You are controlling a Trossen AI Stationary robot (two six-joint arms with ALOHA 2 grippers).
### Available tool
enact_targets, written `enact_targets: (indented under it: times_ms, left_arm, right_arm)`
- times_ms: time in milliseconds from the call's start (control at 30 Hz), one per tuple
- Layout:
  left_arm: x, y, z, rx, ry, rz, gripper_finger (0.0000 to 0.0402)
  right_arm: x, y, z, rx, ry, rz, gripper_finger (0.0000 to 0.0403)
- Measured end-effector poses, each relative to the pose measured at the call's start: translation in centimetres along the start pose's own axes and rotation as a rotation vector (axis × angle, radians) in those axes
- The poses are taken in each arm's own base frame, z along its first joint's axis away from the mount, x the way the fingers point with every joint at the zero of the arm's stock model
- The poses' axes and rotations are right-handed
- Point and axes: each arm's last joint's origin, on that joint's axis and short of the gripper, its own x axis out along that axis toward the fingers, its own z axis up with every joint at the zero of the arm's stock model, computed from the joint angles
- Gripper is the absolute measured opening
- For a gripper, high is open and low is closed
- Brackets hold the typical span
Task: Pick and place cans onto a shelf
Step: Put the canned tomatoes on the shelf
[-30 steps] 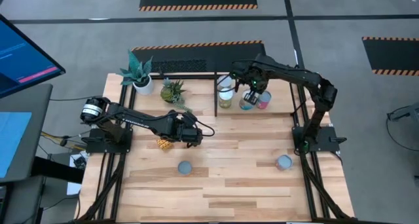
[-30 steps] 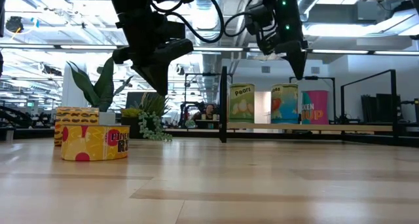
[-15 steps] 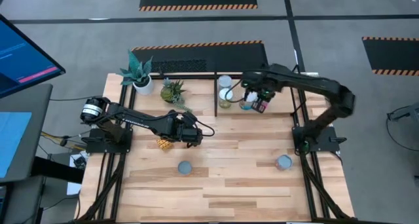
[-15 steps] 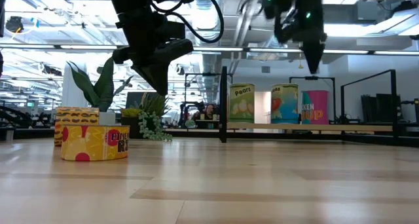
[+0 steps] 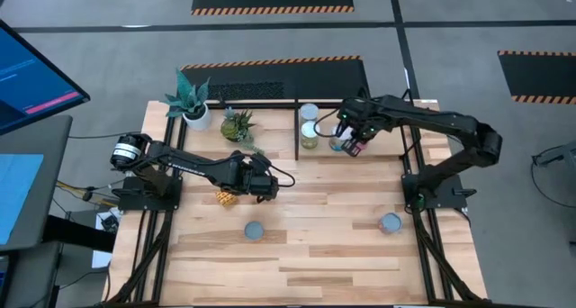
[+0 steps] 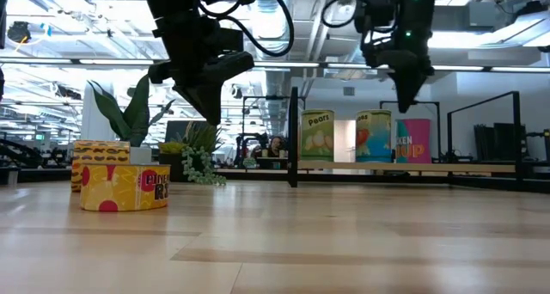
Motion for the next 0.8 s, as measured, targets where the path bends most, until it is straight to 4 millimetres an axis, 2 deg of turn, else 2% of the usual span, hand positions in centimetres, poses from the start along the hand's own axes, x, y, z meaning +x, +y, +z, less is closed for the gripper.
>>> enact_targets:
  times_ms: [333, 800]
  left_arm:
    - [0.0, 0.0, 0.0, 0.000, 0.000, 0.000, 0.0000]
    - [0.0, 0.0, 0.0, 0.000, 0.000, 0.000, 0.0000]
  right_arm:
    - [1.3, 0.7, 0.8, -0.014, 0.012, 0.006, 0.0011]
    - [0.6, 0.9, 2.3, 0.013, -0.114, 0.079, 0.0012]
